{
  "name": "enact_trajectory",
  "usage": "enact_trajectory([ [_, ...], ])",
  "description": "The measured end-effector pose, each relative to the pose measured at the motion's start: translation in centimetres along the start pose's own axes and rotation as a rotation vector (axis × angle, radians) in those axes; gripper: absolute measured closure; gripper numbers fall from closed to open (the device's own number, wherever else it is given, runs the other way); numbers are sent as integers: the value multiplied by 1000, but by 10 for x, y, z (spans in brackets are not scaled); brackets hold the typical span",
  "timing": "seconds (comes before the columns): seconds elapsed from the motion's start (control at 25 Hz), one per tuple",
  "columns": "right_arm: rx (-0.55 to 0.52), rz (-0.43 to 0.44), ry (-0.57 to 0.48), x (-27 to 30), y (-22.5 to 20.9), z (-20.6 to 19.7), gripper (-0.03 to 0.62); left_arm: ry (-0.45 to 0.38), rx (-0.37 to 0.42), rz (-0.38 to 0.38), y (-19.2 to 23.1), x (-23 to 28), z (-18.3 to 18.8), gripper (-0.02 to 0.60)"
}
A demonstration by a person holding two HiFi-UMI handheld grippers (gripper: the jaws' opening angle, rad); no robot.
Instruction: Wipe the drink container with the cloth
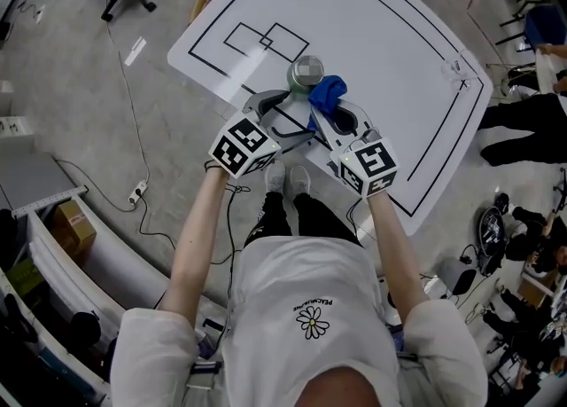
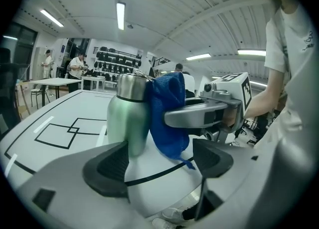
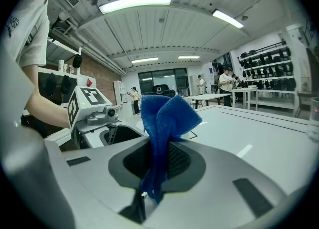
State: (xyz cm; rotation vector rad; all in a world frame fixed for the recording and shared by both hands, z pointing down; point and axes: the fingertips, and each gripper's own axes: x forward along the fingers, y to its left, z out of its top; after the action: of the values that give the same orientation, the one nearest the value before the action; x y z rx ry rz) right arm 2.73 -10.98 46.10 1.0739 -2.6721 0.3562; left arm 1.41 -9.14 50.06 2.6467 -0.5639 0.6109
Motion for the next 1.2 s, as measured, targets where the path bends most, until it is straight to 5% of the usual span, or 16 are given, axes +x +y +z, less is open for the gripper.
enact_trajectory([
  [0.56, 11, -7, -8, 0, 3, -1, 551, -2, 71, 44, 49, 0, 26, 190],
  [1.2, -4, -46, 6, -2, -1, -1, 551, 74, 81, -5, 25, -4, -2, 190],
])
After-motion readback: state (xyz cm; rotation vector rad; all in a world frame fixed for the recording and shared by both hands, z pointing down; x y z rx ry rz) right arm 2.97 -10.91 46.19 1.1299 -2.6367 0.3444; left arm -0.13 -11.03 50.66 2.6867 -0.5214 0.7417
